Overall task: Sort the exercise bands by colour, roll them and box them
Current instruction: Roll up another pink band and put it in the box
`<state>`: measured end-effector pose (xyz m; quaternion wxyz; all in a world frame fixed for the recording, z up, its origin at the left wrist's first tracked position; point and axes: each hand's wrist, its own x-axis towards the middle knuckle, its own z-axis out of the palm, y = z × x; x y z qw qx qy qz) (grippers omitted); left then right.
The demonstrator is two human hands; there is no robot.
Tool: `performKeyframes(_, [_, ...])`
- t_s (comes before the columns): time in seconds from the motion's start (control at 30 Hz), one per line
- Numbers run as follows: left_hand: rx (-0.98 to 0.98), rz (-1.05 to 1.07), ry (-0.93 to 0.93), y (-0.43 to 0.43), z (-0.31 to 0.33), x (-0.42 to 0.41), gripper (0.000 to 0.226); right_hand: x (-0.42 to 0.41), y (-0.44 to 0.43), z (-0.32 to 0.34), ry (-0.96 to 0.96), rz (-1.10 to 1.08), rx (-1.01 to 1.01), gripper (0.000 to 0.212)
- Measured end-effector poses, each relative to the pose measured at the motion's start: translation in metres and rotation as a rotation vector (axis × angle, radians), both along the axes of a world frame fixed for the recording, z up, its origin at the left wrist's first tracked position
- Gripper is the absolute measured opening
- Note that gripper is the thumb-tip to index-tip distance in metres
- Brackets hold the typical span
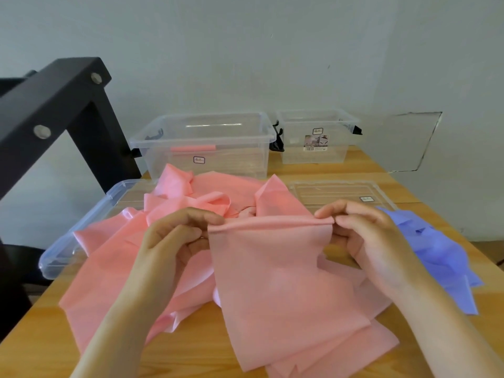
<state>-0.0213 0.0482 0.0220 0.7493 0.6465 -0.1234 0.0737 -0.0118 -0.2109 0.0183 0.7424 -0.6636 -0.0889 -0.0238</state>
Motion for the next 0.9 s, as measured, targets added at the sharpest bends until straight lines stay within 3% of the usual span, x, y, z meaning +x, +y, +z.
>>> performKeyframes(0.13, [0.237,0.142,-0.070,-0.0042,-0.0002,-0.0004,0.019,-0.0036,0.0017,-0.0023,-0.081,-0.070,-0.196,0.012])
performKeyframes(0.3, [0.315,0.173,-0.082,-0.0047,-0.0032,0.0035,0.027,-0.0037,0.0053,-0.0031,-0.124,-0.117,-0.249,0.031])
performKeyframes(0.43, [0.389,0.159,-0.103,-0.0057,-0.0027,0.0036,0.016,-0.0040,0.0058,-0.0027,-0.108,-0.120,-0.242,0.025])
performKeyframes(0.53, [0.340,0.082,-0.095,-0.0072,-0.0038,0.0020,0.014,-0.0052,0.0058,-0.0005,-0.079,-0.090,-0.212,0.022])
performKeyframes(0.63, [0.190,0.022,-0.002,-0.0058,-0.0015,-0.0005,0.008,-0.0058,0.0057,0.0036,-0.040,-0.068,-0.057,0.030])
performKeyframes(0.8, [-0.020,-0.075,0.040,-0.0001,-0.0017,0.0023,0.027,-0.0024,0.0015,0.0024,-0.009,-0.060,0.017,0.043])
performKeyframes(0.9, [-0.046,-0.072,0.033,-0.0001,-0.0014,0.0031,0.034,-0.0033,0.0014,0.0030,-0.013,-0.063,-0.017,0.023])
